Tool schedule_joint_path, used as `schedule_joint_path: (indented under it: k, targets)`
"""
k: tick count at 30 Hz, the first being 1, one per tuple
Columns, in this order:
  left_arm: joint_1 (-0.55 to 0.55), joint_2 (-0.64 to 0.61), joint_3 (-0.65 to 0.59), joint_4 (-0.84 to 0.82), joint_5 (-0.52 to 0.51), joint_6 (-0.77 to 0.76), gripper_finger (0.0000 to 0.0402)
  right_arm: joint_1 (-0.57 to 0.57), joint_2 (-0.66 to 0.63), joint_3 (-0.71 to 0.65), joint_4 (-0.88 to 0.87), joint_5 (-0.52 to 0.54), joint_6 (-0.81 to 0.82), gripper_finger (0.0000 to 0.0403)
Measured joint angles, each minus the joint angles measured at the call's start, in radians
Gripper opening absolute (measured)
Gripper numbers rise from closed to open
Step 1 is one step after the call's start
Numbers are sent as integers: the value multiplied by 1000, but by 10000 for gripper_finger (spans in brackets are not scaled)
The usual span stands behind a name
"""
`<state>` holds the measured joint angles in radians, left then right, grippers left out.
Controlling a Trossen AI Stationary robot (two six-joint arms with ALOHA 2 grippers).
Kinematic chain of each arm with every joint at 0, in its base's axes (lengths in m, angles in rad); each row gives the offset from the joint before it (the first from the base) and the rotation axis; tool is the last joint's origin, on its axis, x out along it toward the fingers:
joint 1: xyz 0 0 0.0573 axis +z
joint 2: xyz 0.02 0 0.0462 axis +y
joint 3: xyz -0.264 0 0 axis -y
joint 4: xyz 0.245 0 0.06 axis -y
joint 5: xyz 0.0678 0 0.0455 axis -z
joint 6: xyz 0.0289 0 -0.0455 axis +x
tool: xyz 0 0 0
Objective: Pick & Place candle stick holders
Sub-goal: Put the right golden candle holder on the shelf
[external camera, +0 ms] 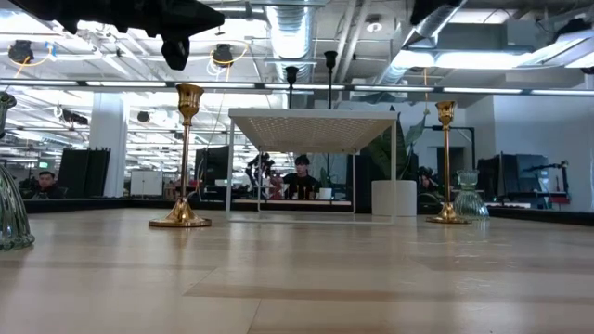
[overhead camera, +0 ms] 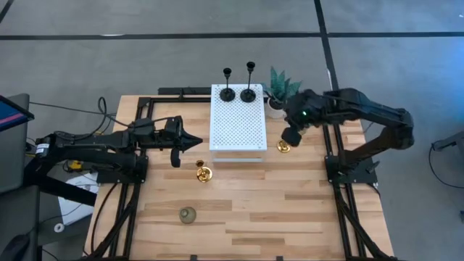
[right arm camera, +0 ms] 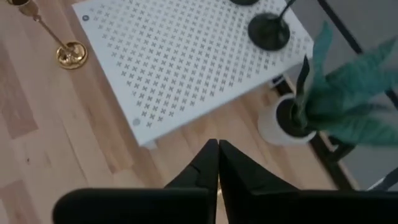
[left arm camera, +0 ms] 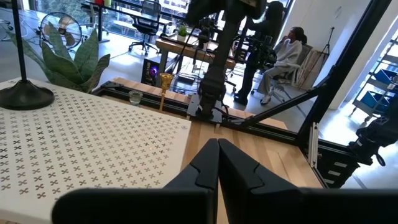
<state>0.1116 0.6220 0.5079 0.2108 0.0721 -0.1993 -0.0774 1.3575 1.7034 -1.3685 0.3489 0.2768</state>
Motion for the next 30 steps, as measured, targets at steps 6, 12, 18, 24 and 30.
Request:
schedule_joint_path:
  k: [6,12,18,24,30]
  targets:
    - [0,0,0,0,0,0,8,109,-134,-207,42,76,177,1]
    - [0,0,0,7,0,0,8,219,-271,-448,173,136,357,1]
    - [0,0,0,8,0,0,8,315,-354,-631,283,208,510,0]
    - [0,0,0,14,0,1,8,389,-386,-748,282,271,653,0]
    - [0,0,0,13,0,3,8,458,-391,-845,288,383,808,0]
